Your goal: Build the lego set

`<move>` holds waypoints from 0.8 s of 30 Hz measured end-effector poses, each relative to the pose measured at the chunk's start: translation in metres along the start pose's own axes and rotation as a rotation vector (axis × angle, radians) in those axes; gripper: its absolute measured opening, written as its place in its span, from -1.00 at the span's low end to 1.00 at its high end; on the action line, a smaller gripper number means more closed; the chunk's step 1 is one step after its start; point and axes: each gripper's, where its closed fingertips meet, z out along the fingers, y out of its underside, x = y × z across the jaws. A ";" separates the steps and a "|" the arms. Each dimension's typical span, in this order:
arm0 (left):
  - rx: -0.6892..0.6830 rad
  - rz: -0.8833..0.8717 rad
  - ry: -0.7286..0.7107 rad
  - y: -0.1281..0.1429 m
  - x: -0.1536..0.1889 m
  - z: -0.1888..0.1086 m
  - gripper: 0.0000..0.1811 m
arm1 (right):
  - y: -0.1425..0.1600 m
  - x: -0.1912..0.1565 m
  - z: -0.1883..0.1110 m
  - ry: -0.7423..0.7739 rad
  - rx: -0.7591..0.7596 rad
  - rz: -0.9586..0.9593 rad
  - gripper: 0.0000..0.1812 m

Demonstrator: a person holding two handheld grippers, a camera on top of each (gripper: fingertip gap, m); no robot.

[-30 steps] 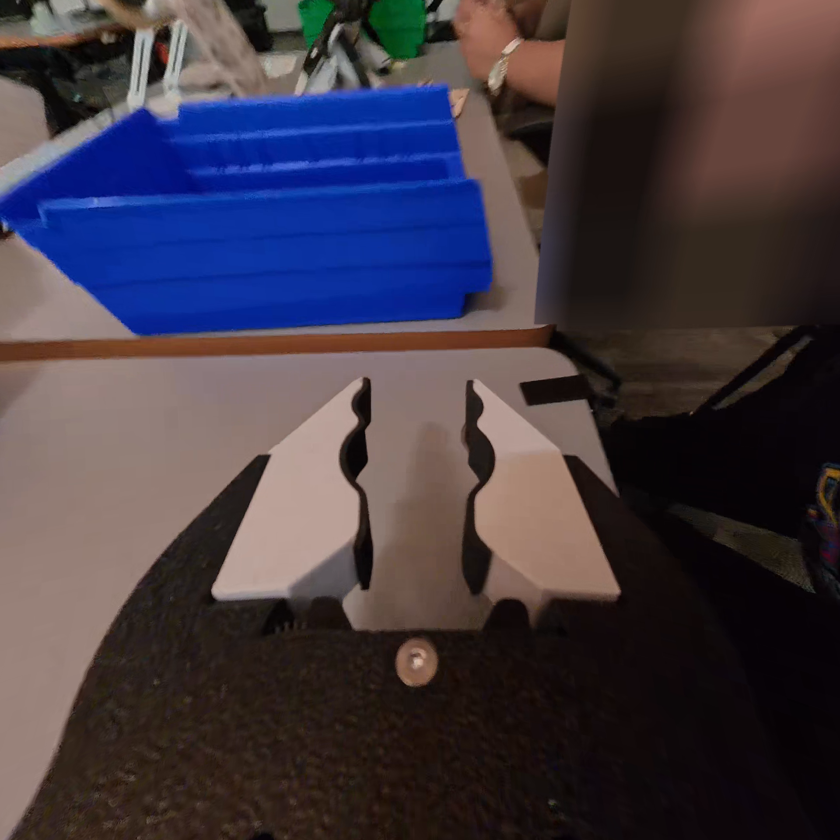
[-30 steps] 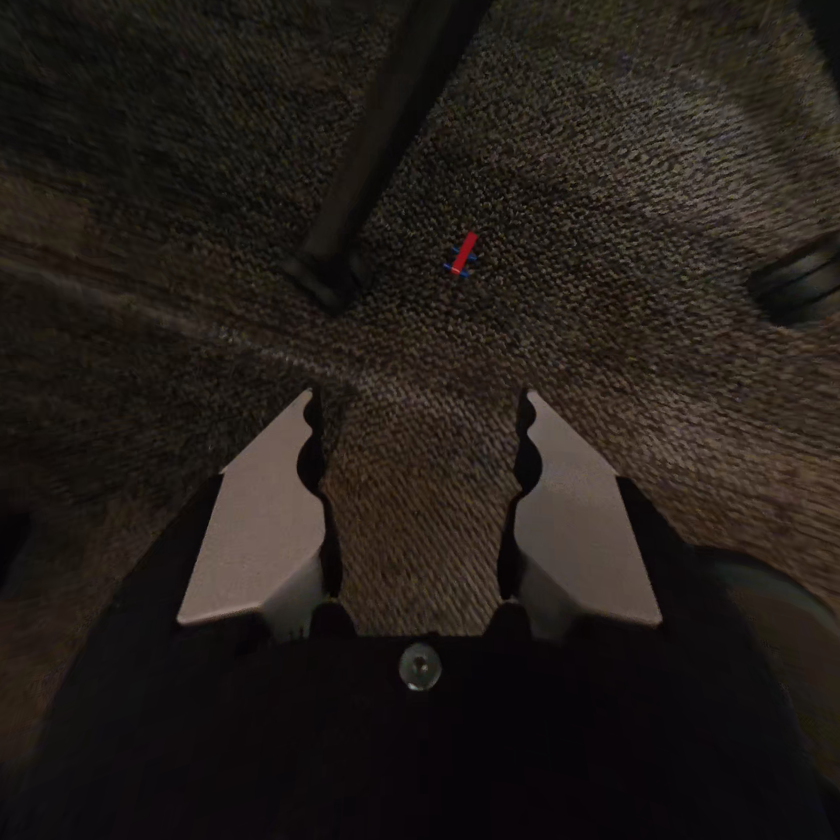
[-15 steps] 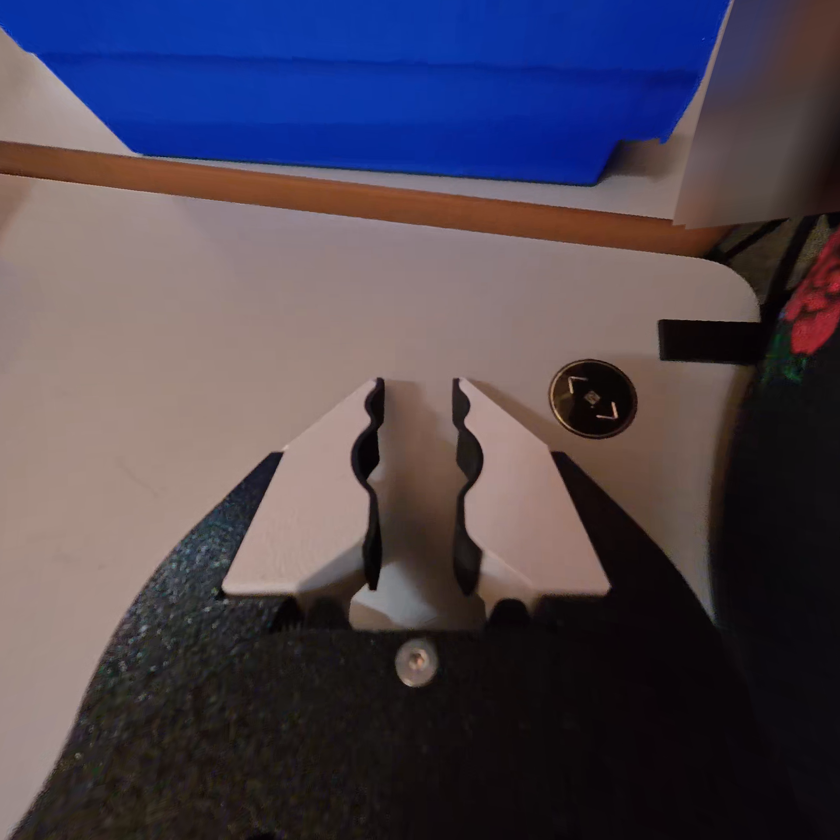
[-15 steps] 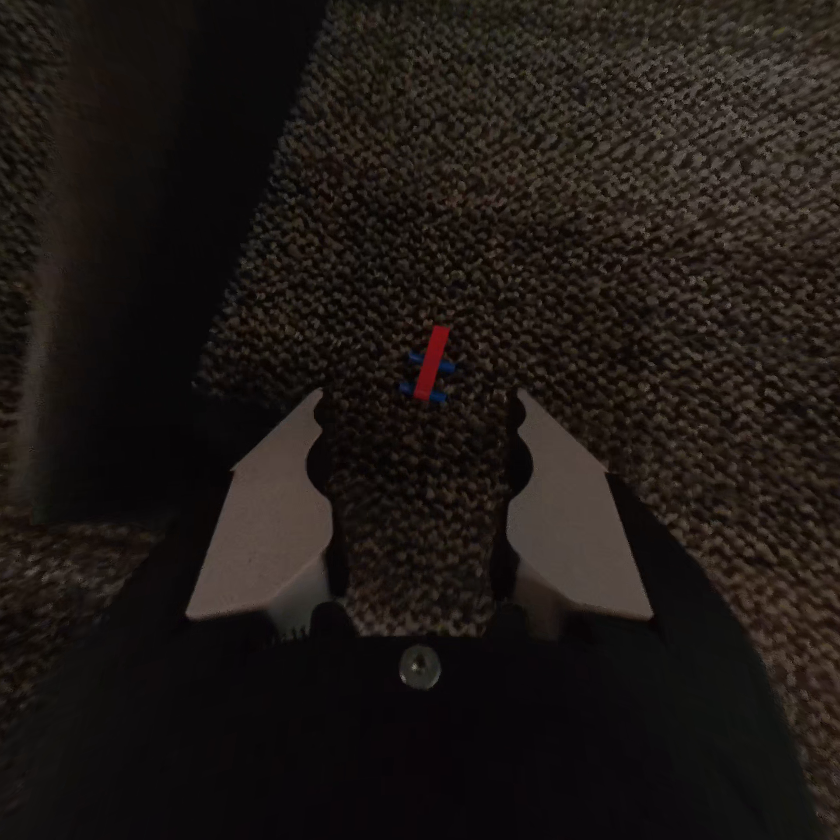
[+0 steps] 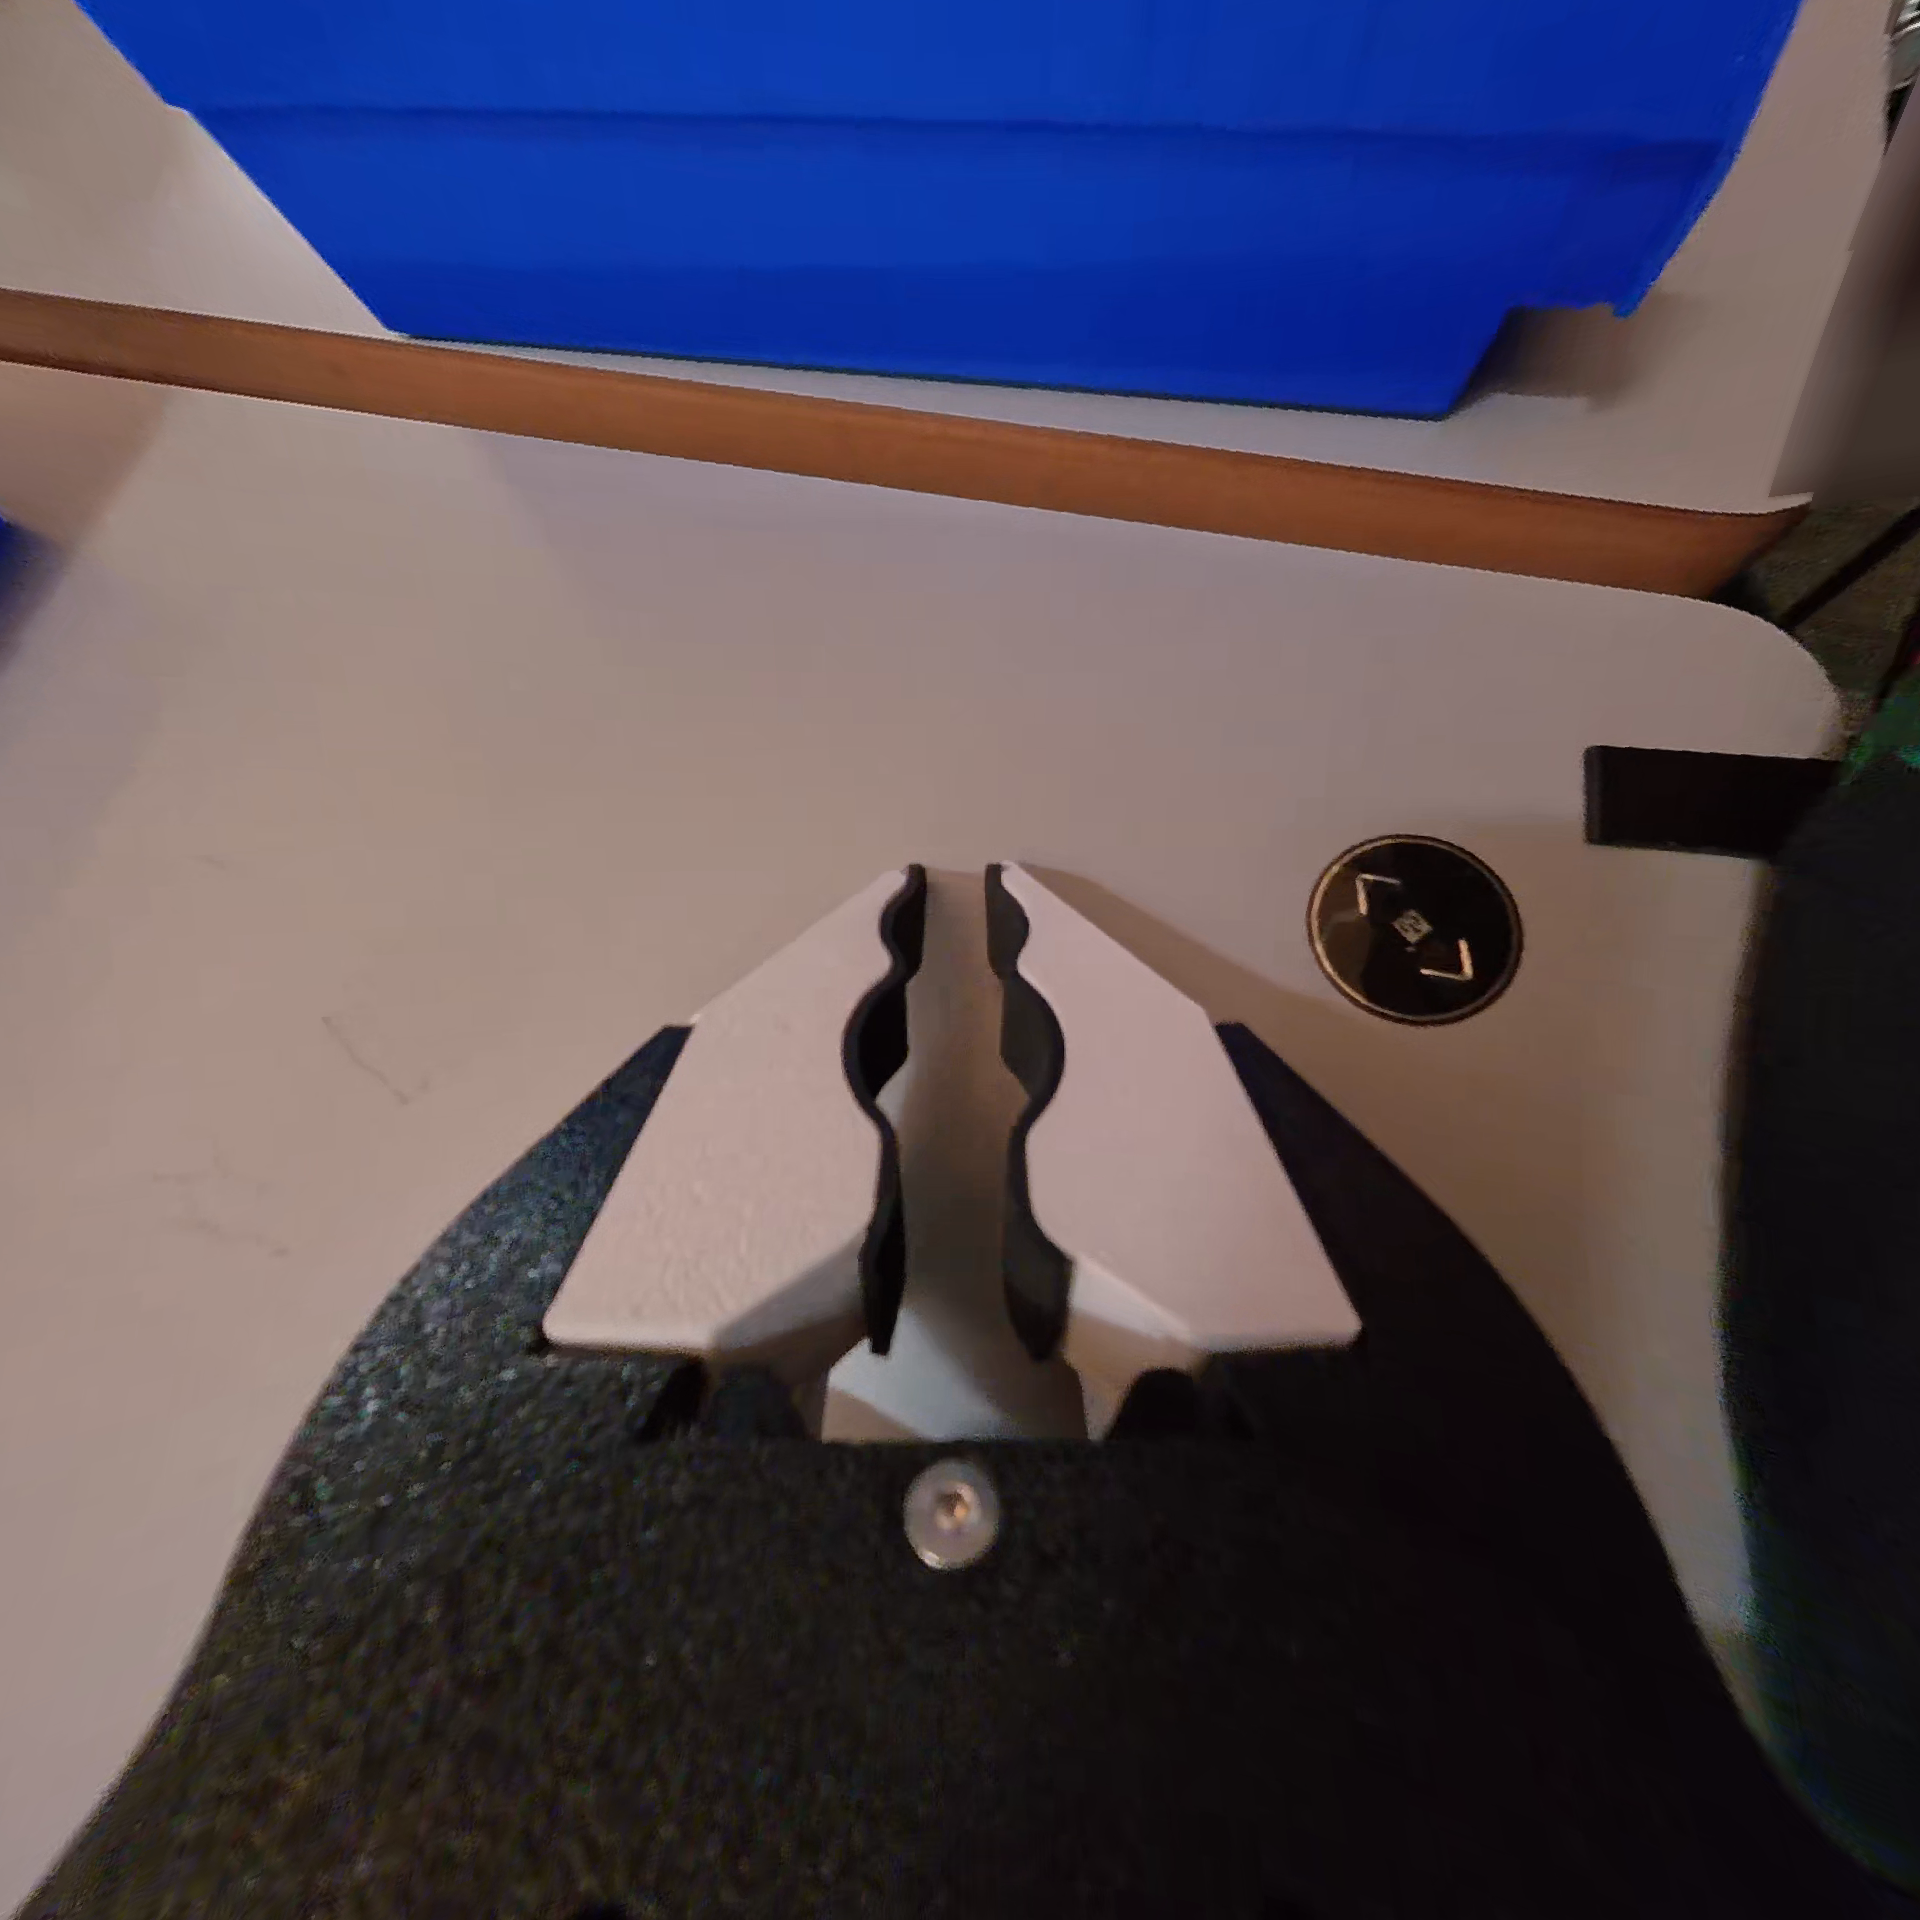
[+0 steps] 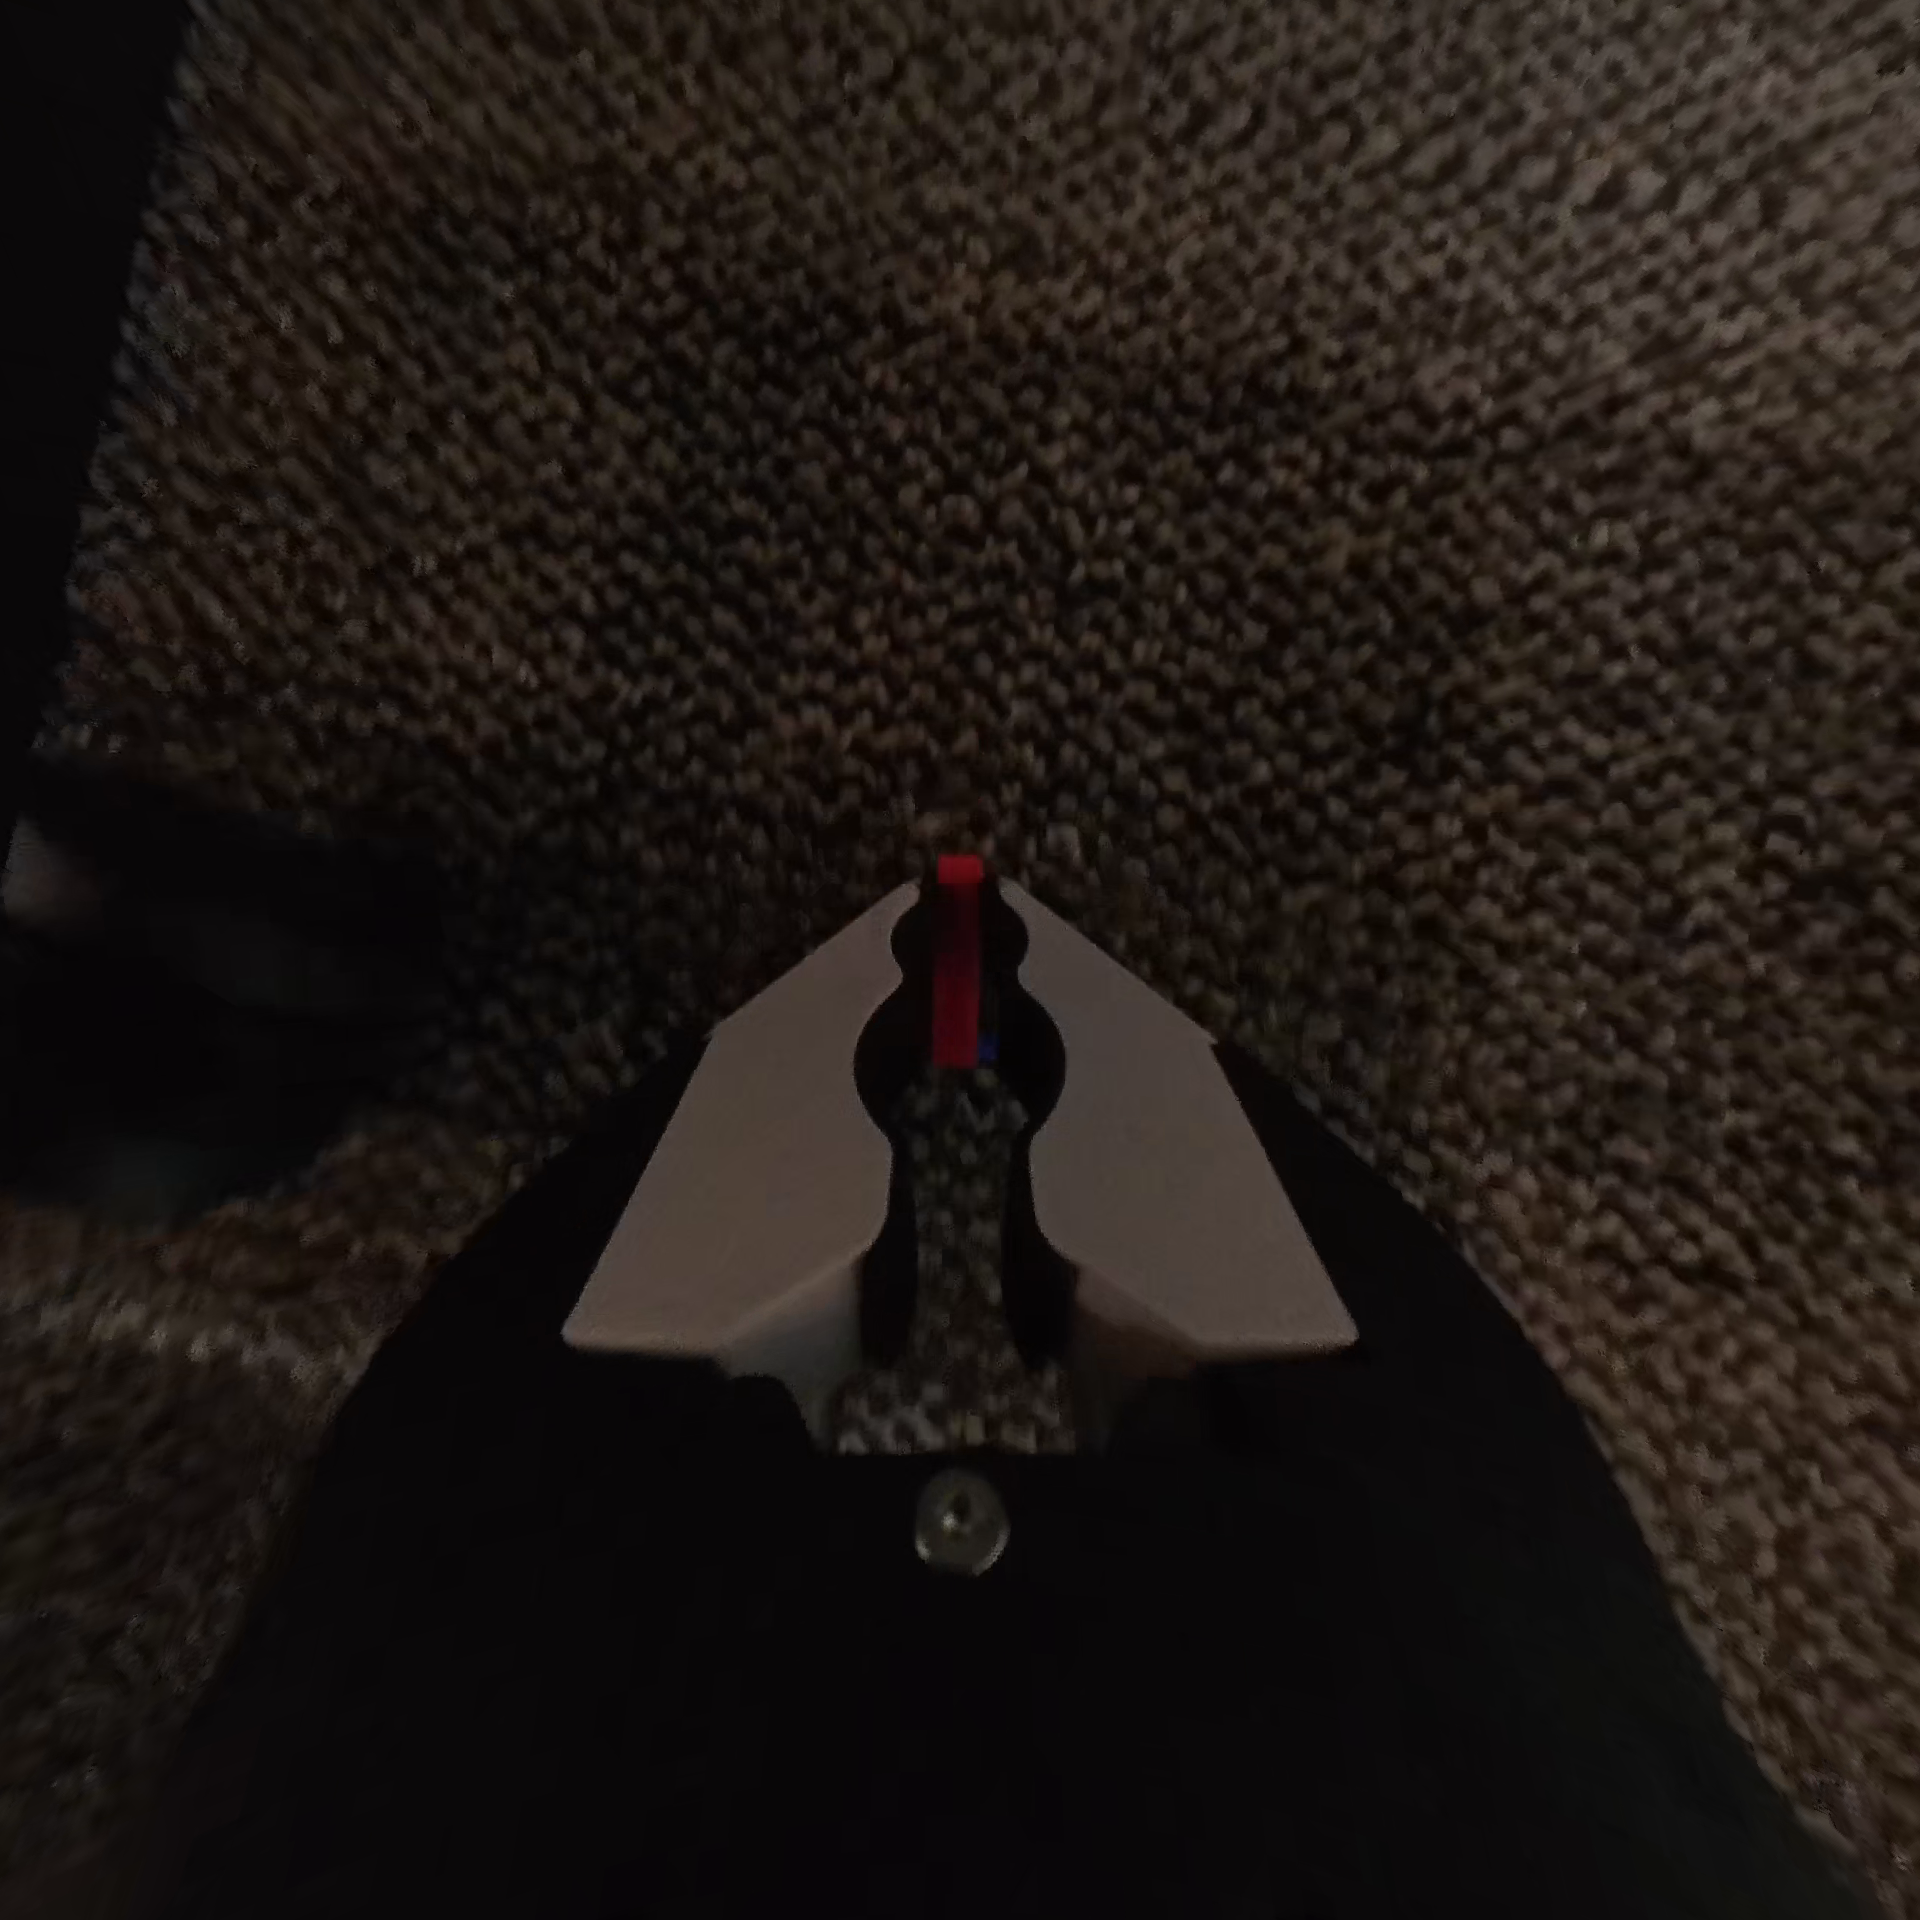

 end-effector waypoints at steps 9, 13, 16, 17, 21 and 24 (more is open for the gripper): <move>0.098 0.039 0.182 -0.011 0.024 -0.014 -0.88 | -0.048 0.030 -0.167 -0.229 0.393 0.471 -0.92; 0.410 -0.044 0.323 -0.040 0.024 -0.057 -0.89 | -0.126 0.028 -0.306 -0.507 0.698 0.695 -0.92; 0.630 0.059 0.342 -0.050 0.035 -0.091 -0.86 | -0.179 0.019 -0.437 -0.756 0.962 0.832 -0.92; 0.688 0.103 0.336 -0.050 0.039 -0.101 -0.87 | -0.190 0.012 -0.480 -0.806 1.039 0.854 -0.93; 0.880 0.116 0.317 -0.052 0.044 -0.141 -0.80 | -0.218 -0.068 -0.636 -1.061 1.181 0.779 -0.93; 0.809 0.143 0.341 -0.043 0.047 -0.178 -0.72 | -0.220 -0.114 -0.765 -1.251 1.295 0.765 -0.93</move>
